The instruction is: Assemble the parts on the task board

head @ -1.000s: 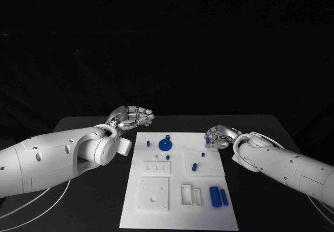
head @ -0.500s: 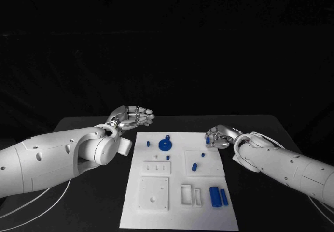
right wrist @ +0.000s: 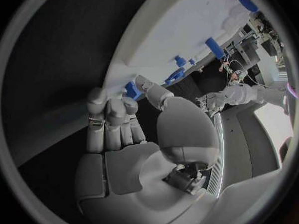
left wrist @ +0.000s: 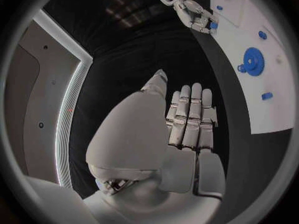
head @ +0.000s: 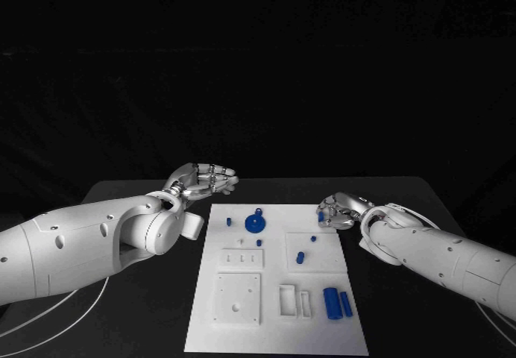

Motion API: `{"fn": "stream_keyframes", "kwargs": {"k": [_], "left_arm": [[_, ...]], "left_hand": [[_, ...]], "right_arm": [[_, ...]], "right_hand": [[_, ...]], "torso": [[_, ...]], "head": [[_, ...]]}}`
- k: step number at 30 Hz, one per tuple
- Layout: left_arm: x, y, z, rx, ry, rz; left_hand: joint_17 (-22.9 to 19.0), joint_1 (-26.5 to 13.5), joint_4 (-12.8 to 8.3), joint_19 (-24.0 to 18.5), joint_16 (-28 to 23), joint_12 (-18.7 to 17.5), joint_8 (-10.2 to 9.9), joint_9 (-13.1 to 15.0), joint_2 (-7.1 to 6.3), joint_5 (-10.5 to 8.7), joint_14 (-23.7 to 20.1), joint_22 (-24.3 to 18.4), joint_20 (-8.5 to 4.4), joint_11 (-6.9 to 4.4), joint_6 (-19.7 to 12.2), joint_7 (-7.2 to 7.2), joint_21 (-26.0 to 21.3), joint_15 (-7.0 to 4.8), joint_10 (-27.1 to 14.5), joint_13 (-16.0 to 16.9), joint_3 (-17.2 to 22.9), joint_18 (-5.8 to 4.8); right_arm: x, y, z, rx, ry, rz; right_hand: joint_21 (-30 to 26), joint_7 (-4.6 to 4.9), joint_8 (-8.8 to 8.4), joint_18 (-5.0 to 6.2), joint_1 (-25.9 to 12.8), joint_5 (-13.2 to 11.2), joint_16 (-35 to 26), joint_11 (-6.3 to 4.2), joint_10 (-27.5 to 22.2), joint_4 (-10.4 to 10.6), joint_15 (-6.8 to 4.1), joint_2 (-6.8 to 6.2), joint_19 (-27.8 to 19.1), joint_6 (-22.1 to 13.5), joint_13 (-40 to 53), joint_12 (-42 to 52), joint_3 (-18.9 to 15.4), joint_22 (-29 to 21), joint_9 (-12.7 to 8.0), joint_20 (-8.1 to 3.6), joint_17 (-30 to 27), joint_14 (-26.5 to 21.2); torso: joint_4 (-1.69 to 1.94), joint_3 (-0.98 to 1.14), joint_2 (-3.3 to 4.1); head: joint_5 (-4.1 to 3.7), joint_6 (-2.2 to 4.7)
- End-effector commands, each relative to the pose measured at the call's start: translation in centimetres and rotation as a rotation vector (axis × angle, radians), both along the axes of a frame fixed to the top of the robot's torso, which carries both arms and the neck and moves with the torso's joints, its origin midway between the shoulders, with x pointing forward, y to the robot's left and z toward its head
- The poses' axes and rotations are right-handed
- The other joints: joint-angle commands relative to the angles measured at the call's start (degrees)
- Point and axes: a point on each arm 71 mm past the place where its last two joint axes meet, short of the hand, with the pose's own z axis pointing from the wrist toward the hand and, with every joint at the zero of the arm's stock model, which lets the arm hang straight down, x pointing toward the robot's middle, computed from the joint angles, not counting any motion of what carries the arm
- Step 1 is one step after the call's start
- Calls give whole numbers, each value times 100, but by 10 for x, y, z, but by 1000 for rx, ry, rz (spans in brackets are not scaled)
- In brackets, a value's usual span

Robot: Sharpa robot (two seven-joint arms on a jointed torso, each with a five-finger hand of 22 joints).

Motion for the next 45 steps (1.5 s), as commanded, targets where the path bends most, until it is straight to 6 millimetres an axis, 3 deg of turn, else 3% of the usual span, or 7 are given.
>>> {"fn": "stream_keyframes", "kwargs": {"k": [1,5,10,32,45], "left_arm": [[0,-2,2,-3,-9,-17],[0,-2,2,-3,-9,-15],[0,-2,2,-3,-10,-16],[0,-1,0,5,3,-13],[0,-2,-1,23,18,-41]], "left_hand": [[10,47,-2,27,-34,-27,-21,-7,-5,-17,-10,5,18,25,18,15,-28,22,-5,-10,-20,114],[10,51,-1,27,-35,-27,-21,-7,-3,-18,-9,6,18,25,19,15,-28,22,-5,-10,-20,114],[11,63,-2,27,-36,-28,-22,-7,-6,-20,-9,6,18,26,18,15,-30,22,-6,-10,-21,114],[19,83,14,35,-32,-15,-9,0,26,-24,9,10,21,17,48,7,-33,20,23,-4,-26,111],[106,-48,27,163,97,64,69,37,135,-30,243,52,-62,-100,265,-91,13,-83,311,37,-83,103]], "right_arm": [[0,1,-1,-3,15,11],[0,1,-1,-5,12,7],[0,0,-1,-9,8,3],[-1,3,1,-9,-25,-3],[-6,5,7,-24,-79,-49]], "right_hand": [[11,84,34,399,-13,-18,-36,-45,-20,0,-50,55,-47,338,-6,35,45,99,8,-10,8,3],[16,63,63,399,-22,-39,-39,-64,-17,3,-68,77,-49,402,-10,34,92,100,20,-10,12,4],[24,21,105,399,-10,-273,-50,-104,-1,78,-107,108,-46,512,-22,30,317,97,37,-12,20,9],[58,-73,258,399,5,-288,-51,-193,27,208,-190,159,-34,784,-29,36,689,99,128,-30,49,17],[92,-144,371,399,-11,-288,-38,-262,113,133,-253,145,7,956,-20,68,765,93,208,-40,67,43]], "torso": [[3,-1,2],[-1,0,1],[2,0,1],[-1,0,3],[1,0,0]], "head": [[20,7],[23,9],[42,-1],[35,-12],[27,-22]]}}
